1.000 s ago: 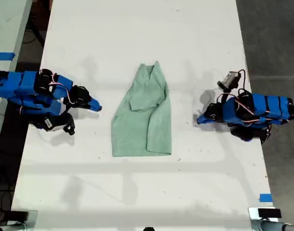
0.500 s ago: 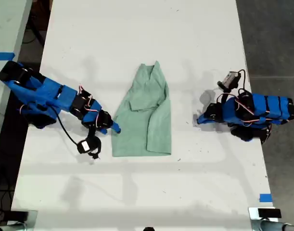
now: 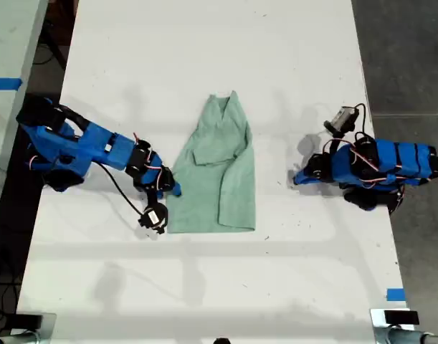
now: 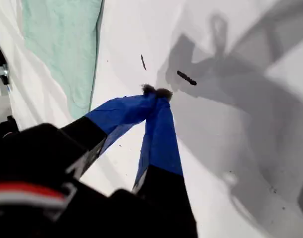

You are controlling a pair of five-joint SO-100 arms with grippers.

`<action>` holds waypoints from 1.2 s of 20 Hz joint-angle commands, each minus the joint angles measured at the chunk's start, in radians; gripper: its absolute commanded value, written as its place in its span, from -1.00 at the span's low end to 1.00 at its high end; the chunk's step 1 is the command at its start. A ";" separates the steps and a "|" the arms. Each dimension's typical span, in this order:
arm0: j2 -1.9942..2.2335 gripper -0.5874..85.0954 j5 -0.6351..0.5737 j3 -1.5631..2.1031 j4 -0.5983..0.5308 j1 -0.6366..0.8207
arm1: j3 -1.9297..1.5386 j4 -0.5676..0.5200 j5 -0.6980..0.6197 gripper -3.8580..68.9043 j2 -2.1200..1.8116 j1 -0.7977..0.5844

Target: Fold t shirt

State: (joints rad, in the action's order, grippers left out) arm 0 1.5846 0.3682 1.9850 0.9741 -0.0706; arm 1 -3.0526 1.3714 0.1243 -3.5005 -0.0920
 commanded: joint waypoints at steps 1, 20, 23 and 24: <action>-0.069 -0.99 -0.058 -0.103 -0.005 0.041 | -0.006 -0.006 -0.020 -0.95 -0.008 -0.006; -0.373 -0.99 -0.305 -0.979 0.215 0.138 | -0.008 -0.009 -0.017 -0.95 -0.008 -0.005; -0.374 -0.99 -0.334 -0.979 0.124 0.140 | -0.008 -0.011 -0.017 -0.95 -0.008 -0.005; -0.376 -0.99 -0.341 -0.979 0.101 0.138 | -0.008 -0.011 -0.017 -0.95 -0.008 -0.005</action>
State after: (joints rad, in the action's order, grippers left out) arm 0 1.1858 0.0445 1.0661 1.1305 0.0491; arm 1 -3.0526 1.3714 0.1243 -3.5005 -0.0920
